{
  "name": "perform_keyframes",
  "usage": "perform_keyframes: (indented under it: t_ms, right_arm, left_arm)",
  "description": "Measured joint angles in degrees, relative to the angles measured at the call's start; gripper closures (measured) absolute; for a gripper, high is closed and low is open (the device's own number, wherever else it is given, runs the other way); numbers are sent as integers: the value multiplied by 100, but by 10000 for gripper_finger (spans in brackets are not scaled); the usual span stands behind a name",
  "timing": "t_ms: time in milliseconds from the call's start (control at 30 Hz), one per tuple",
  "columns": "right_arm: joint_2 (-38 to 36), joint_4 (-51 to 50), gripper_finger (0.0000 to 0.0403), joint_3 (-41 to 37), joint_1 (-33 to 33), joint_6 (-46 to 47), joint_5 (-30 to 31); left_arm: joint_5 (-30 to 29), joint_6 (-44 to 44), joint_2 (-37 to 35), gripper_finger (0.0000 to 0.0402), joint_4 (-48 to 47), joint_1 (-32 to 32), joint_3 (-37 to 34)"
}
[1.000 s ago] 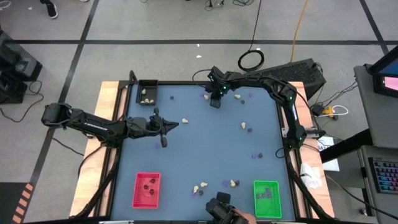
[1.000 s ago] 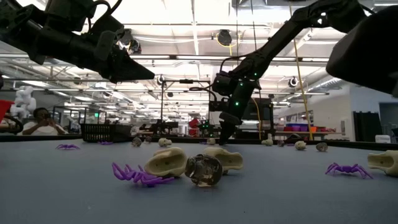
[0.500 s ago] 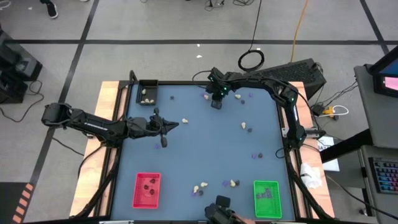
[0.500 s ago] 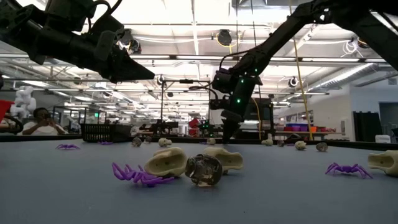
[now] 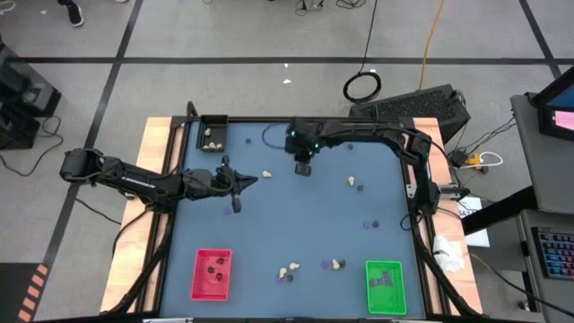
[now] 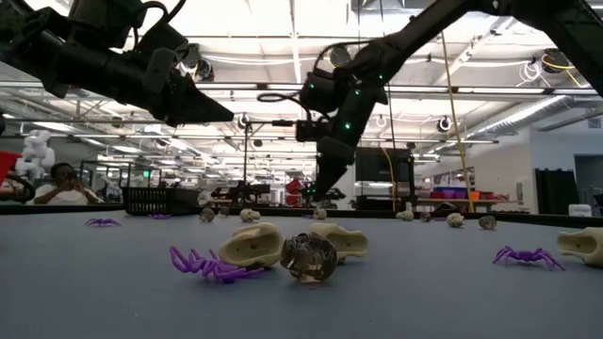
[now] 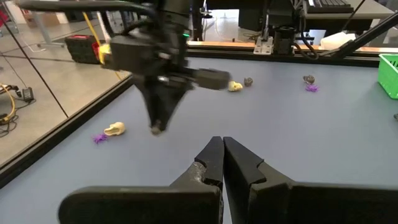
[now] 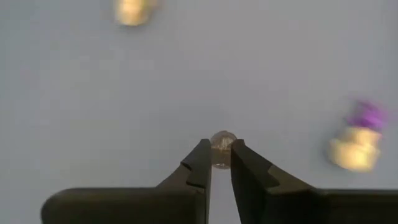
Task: Sort Halloween decoration
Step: Put the black skull toy into the red bin
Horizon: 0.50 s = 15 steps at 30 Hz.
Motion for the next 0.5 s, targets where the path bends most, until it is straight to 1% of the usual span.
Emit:
perform_keyframes:
  t_ms: [200, 333, 500]
  right_arm:
    - [1, 250, 389, 0, 704, -11, -6]
    - [-1, 486, 402, 2, 1091, 153, -8]
    - [88, 615, 402, 11, 1483, 405, -8]
  left_arm:
    - [0, -4, 0, 395, -27, 0, 0]
    - [0, -34, 0, 395, -33, 0, 0]
    - [0, -37, 0, 395, -82, 0, 0]
